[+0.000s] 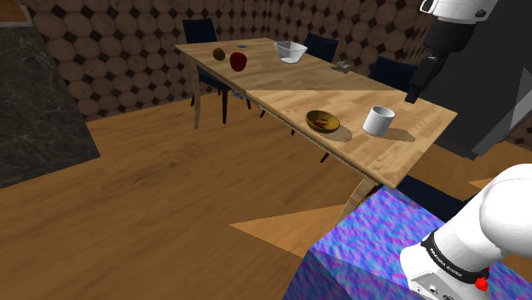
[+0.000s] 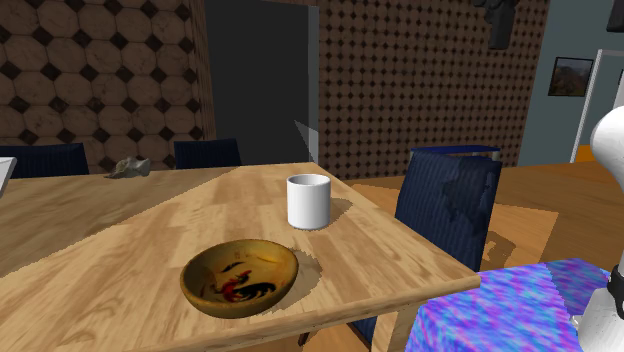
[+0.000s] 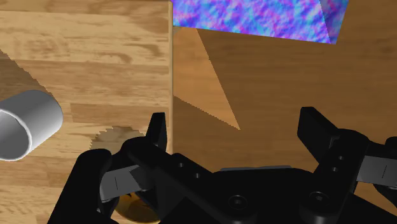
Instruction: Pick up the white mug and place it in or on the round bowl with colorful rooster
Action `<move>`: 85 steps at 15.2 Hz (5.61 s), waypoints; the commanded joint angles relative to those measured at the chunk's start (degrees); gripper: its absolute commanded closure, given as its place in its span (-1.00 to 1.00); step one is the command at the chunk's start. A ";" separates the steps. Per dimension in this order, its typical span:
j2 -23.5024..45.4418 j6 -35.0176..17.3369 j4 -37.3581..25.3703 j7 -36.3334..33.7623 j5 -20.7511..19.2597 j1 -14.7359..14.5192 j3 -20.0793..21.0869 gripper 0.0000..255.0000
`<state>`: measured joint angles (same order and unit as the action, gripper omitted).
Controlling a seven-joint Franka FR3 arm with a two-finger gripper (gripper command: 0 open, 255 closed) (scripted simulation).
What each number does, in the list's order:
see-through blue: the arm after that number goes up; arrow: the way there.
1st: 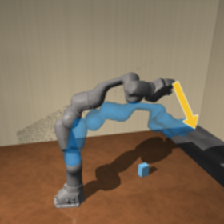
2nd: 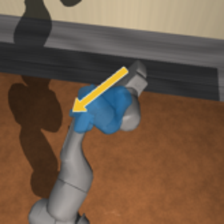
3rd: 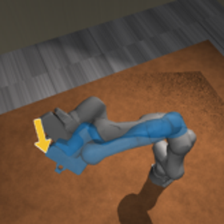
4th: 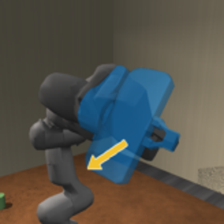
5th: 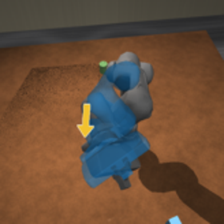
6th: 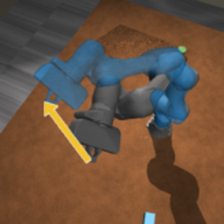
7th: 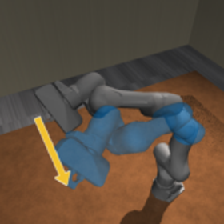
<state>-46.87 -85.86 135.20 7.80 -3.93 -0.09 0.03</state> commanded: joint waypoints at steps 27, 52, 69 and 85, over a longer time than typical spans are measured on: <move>38.98 -36.89 -7.01 24.41 0.50 5.90 -27.09 -1.00; 50.21 -45.00 -8.98 31.26 8.03 6.91 -29.20 1.00; 44.97 -35.37 -14.12 28.61 4.56 6.62 -29.09 1.00; 42.55 -26.44 -20.97 19.26 3.28 2.70 -24.25 1.00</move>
<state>-4.15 -112.52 114.33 28.88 -0.59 3.40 -25.17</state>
